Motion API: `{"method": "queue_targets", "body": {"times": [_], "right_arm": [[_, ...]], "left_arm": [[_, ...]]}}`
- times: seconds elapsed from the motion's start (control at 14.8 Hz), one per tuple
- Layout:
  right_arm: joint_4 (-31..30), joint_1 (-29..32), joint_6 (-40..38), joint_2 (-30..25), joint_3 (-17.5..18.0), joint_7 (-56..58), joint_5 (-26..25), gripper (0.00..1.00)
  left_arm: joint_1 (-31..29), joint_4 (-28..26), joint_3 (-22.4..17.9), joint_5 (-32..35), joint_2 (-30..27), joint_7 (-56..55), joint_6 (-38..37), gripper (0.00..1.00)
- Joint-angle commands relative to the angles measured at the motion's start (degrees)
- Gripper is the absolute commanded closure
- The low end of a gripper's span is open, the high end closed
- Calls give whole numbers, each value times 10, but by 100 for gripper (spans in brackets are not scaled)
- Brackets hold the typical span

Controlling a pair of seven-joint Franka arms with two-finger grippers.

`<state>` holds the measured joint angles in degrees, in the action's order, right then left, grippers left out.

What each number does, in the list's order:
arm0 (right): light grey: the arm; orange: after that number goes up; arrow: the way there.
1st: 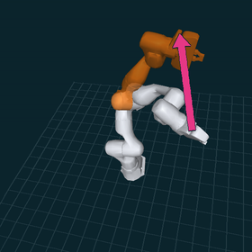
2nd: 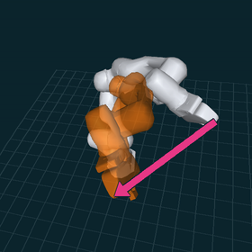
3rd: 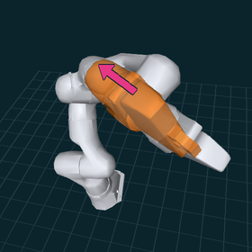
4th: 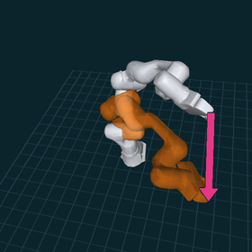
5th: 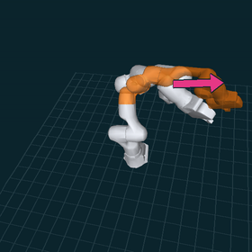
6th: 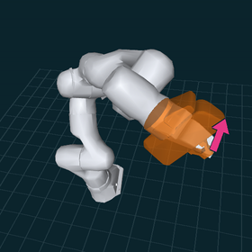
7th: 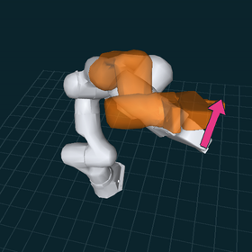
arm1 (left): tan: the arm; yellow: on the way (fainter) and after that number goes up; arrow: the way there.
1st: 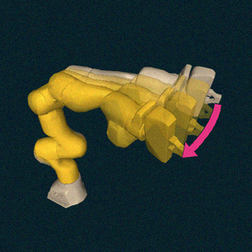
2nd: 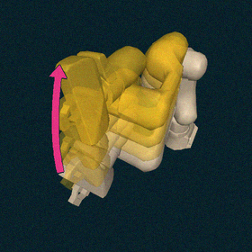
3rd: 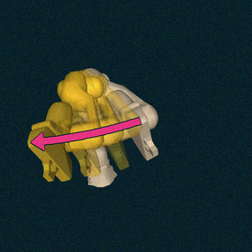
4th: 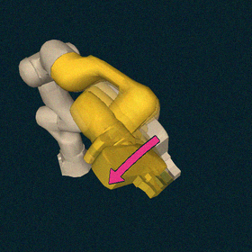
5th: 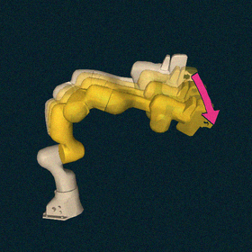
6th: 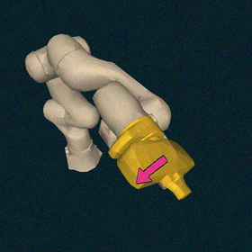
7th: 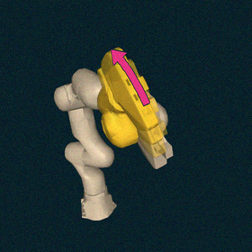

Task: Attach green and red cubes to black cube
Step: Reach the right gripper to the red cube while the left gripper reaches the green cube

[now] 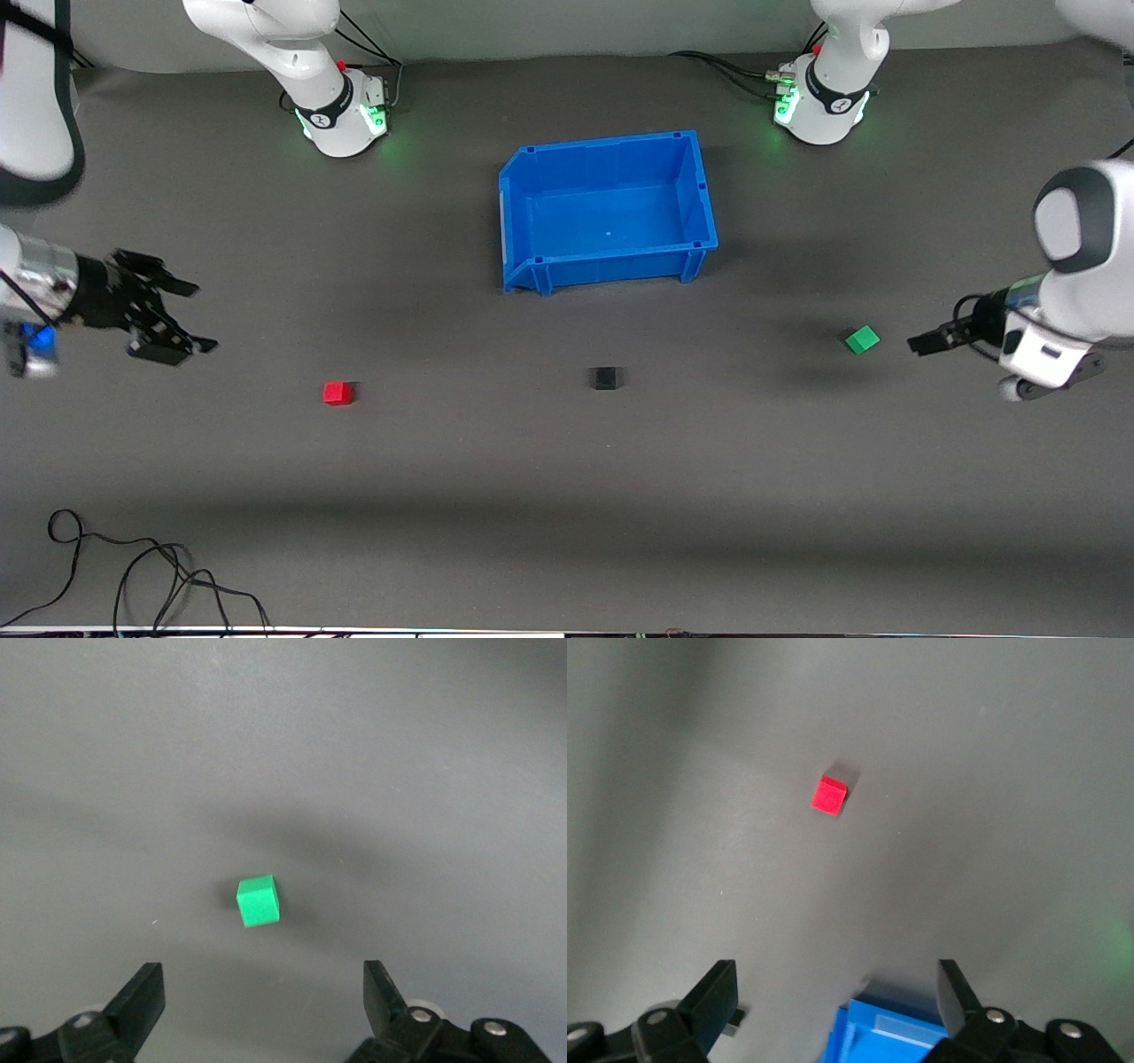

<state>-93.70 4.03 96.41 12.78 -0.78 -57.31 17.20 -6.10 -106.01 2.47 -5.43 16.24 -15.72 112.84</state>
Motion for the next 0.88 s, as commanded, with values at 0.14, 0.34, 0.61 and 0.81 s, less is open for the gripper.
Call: {"method": "queue_targets", "body": {"times": [0.14,0.34,0.61,0.81], "right_arm": [[-92,8,139,59,-13,-13,85,0],[-116,7,218,113,-13,-13,156,0],[-116,2,288,186,-13,-11,205,0],[-114,1,328,221,-9,-4,227,0]], "left_arm": [[7,-66,0,-8,68,-19,120,3],[10,-116,0,-8,77,-61,165,4],[18,-133,-1,-7,85,-113,164,16],[19,-133,-1,1,91,-115,164,50]]}}
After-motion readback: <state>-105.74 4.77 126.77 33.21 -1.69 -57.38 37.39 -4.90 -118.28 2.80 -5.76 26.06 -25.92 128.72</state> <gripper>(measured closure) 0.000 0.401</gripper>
